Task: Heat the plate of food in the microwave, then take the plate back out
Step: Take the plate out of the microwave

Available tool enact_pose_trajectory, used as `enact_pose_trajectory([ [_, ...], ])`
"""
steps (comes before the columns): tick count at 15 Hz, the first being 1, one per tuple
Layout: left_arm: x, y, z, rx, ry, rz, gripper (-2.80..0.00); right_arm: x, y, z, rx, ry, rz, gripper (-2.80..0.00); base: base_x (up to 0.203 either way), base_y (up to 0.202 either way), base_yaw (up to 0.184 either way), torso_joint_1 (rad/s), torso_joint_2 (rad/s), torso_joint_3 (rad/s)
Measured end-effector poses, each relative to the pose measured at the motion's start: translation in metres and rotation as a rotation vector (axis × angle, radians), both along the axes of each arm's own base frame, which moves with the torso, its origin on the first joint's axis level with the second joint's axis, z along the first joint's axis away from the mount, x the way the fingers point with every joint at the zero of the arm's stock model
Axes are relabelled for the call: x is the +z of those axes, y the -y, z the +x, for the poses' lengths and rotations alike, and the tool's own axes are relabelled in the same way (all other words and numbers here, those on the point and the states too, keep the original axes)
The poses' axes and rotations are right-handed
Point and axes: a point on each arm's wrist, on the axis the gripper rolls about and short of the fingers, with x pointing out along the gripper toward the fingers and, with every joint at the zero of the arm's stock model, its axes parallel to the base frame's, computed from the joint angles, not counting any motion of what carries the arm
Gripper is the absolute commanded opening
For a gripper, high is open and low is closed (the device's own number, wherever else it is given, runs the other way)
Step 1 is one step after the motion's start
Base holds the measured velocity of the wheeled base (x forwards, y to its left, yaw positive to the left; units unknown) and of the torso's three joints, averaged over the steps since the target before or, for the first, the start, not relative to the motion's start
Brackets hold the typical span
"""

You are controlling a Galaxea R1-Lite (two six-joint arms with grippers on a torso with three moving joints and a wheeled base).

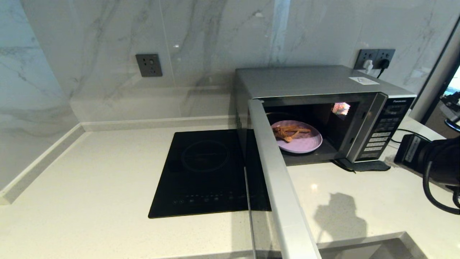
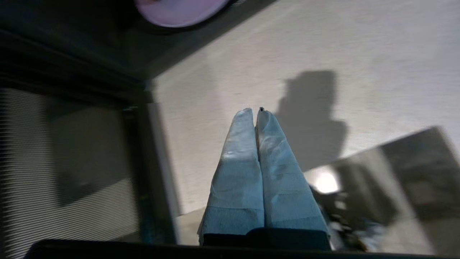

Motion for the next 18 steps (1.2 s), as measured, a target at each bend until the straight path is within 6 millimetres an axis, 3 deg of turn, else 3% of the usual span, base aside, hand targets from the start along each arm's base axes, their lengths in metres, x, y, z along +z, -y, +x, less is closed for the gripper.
enact_pose_trajectory([
  [5,0.0,0.0,0.0,0.0,0.0,0.0,-2.8,-0.005,0.012,0.019,-0.003,0.004,0.194,-2.8,0.0,0.0,0.0,0.0,0.0,0.0],
  [6,0.0,0.0,0.0,0.0,0.0,0.0,-2.8,-0.006,0.012,0.025,0.011,-0.002,0.211,0.0,0.0,0.0,0.0,0.0,0.0,0.0],
  [13,0.0,0.0,0.0,0.0,0.0,0.0,-2.8,-0.038,0.012,0.055,0.003,-0.012,0.23,0.0,0.0,0.0,0.0,0.0,0.0,0.0],
  [18,0.0,0.0,0.0,0.0,0.0,0.0,-2.8,-0.06,0.007,0.108,-0.148,-0.07,0.228,0.0,0.0,0.0,0.0,0.0,0.0,0.0],
])
